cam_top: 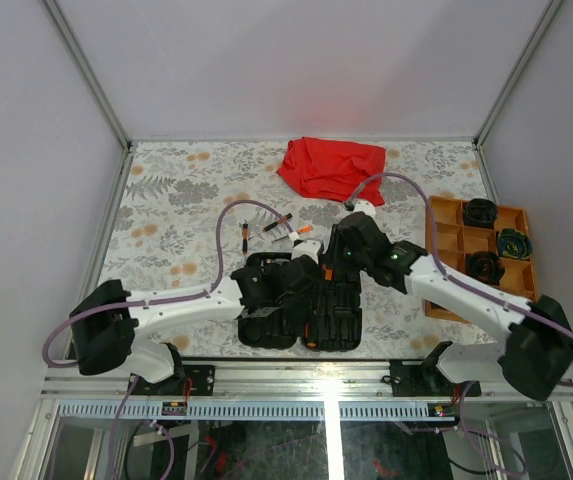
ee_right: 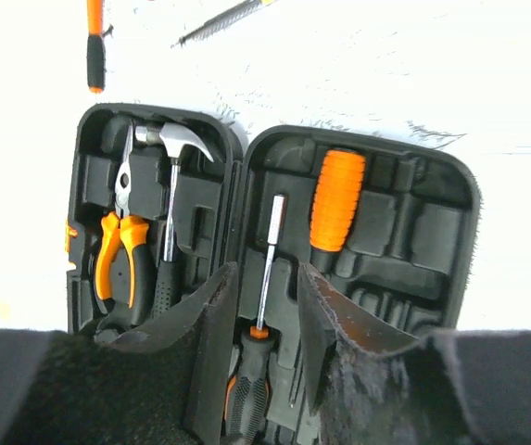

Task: Sort the tools into containers
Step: Adjust the screwdriver in the storage box, then adjust the storage box at the center of the board.

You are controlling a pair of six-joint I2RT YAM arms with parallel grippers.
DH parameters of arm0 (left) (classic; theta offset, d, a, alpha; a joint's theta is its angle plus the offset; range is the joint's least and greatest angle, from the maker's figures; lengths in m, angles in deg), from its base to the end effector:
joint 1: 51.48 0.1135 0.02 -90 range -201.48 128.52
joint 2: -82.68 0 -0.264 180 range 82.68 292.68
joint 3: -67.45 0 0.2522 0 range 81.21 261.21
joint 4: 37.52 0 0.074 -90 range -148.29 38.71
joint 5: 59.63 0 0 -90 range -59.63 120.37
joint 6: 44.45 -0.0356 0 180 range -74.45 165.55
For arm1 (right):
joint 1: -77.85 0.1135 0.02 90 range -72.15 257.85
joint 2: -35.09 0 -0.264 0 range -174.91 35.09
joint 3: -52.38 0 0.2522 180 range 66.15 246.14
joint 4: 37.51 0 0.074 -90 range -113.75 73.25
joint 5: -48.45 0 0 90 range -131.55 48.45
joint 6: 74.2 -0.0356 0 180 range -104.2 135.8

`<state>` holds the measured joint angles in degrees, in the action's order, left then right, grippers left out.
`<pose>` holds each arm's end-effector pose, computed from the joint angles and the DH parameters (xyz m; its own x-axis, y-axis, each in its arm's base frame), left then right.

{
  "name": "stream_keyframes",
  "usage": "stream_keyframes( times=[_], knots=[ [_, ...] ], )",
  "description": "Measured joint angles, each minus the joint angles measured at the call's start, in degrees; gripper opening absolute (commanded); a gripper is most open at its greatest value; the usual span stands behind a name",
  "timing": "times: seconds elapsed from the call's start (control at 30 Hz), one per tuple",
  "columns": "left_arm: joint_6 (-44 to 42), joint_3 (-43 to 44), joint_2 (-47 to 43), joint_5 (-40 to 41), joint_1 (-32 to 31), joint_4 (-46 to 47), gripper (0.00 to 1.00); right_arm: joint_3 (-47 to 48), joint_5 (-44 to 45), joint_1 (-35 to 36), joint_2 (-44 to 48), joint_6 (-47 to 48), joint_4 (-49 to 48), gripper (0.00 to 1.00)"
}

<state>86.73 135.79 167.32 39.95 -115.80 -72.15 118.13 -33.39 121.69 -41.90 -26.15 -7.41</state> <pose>0.1380 -0.2734 0.2209 -0.8084 0.1830 -0.5594 0.4131 0.8535 -0.3177 0.2126 0.1972 0.2494 -0.7613 0.1864 -0.6211 -0.1343 0.8917 0.4322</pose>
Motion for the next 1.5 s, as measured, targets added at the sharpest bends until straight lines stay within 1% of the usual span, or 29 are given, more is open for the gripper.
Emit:
stream_keyframes(
  times=[0.1,0.17,0.23,0.3,0.43,0.5,0.57,0.7,0.83,0.87,0.93,0.97,1.03,1.23,1.4,1.5],
  knots=[
    [-0.8,0.0,-2.7,0.0,1.2,0.0,0.44,-3.3,3.3,0.0,7.1,0.0,0.3,0.45],
    [-1.7,0.0,-4.0,0.0,3.5,-0.2,0.45,-6.2,5.1,0.0,11.1,0.0,1.2,0.48],
    [-2.9,-0.2,-5.4,-0.2,7.4,-0.7,0.46,-9.4,6.5,0.0,14.6,-0.1,2.7,0.55],
    [-4.2,-1.2,-7.1,-0.7,12.2,-0.9,0.47,-12.5,7.5,0.0,17.7,-0.3,4.6,0.6],
    [-7.0,-2.4,-10.0,-1.2,22.9,-3.1,0.47,-17.9,7.6,0.0,21.9,-1.1,7.7,0.6],
    [-8.0,-2.2,-10.0,-0.8,26.2,-4.2,0.47,-19.3,6.7,0.0,22.2,-1.6,8.7,0.6],
    [-8.8,-2.0,-9.7,-0.4,27.8,-5.5,0.47,-20.0,5.1,0.0,21.9,-1.9,8.8,0.59],
    [-9.6,-1.9,-9.3,-0.3,29.2,-7.2,0.46,-20.1,1.2,0.0,19.4,-2.3,8.8,0.55],
    [-10.1,-1.7,-9.3,-0.2,29.5,-8.0,0.45,-20.1,-0.4,0.0,17.1,-2.6,9.8,0.48],
    [-10.3,-1.5,-9.1,-0.1,29.6,-8.6,0.45,-20.1,-0.4,0.0,16.7,-2.6,10.2,0.45],
    [-10.5,-0.8,-8.6,0.2,29.9,-9.5,0.45,-20.1,-0.4,0.0,15.7,-2.6,10.7,0.28],
    [-10.7,-0.4,-8.2,0.3,30.3,-9.9,0.45,-20.1,-0.5,0.0,15.1,-2.6,11.0,0.21],
    [-11.2,0.1,-7.3,0.6,31.1,-10.5,0.45,-20.1,-1.0,0.0,13.8,-3.1,11.1,0.16],
    [-12.0,1.8,-4.6,0.9,33.7,-13.1,0.46,-18.3,-0.9,0.0,11.3,-3.1,12.5,0.16],
    [-11.5,3.9,-2.4,0.9,35.2,-13.4,0.51,-17.6,2.2,0.0,11.5,-2.6,14.6,0.16],
    [-10.6,4.6,-2.0,1.0,35.5,-13.4,0.53,-17.6,3.2,0.0,12.7,-2.1,15.8,0.16]
  ],
)
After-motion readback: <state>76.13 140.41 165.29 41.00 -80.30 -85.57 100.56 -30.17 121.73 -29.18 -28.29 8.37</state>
